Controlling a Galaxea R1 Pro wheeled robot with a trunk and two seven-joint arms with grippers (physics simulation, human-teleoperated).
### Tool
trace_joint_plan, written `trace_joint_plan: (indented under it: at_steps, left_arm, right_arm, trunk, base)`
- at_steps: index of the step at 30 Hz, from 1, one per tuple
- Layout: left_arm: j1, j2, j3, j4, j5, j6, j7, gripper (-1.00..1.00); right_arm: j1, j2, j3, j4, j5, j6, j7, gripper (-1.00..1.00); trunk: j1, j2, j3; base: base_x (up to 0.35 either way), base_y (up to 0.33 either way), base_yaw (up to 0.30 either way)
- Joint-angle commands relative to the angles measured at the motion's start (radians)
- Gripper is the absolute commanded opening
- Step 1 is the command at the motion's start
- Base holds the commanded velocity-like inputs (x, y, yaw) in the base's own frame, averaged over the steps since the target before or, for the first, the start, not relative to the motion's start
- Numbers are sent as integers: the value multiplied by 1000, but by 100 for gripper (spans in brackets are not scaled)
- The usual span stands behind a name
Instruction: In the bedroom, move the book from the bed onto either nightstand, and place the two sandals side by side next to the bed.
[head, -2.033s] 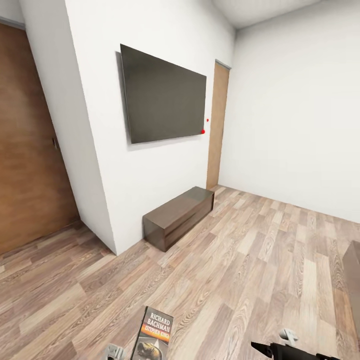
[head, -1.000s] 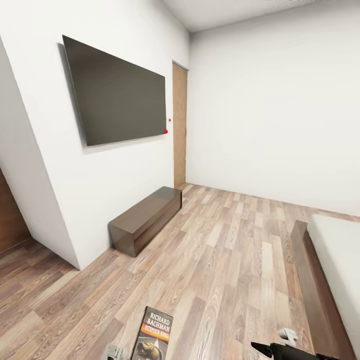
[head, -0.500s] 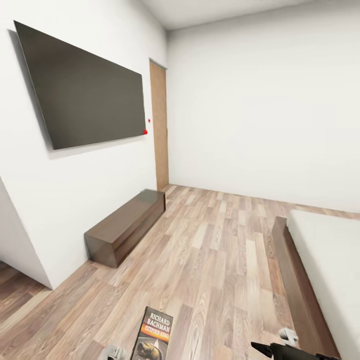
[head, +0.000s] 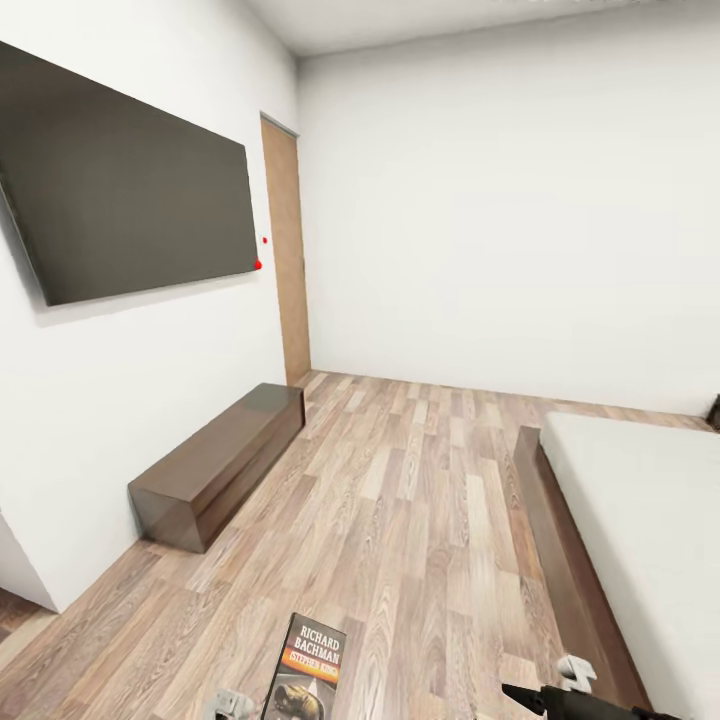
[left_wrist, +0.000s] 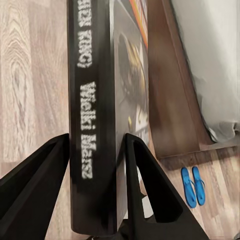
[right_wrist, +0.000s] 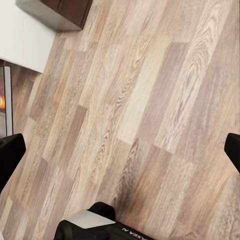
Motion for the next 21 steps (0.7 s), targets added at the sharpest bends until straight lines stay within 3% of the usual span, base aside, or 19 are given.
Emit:
trace_joint_plan:
  at_steps: [1, 21]
  left_arm:
    - [0, 0, 2, 0, 5, 7, -5, -100]
    - [-1, 0, 2, 0, 5, 7, -5, -100]
  right_arm:
    - [-1, 0, 6, 0, -10, 10, 3, 100]
    - [-1, 0, 6, 0, -10, 10, 1, 100]
  trunk:
    - [0, -1, -1]
    - [0, -1, -1]
  base:
    - [1, 0, -237]
    - [0, 0, -236]
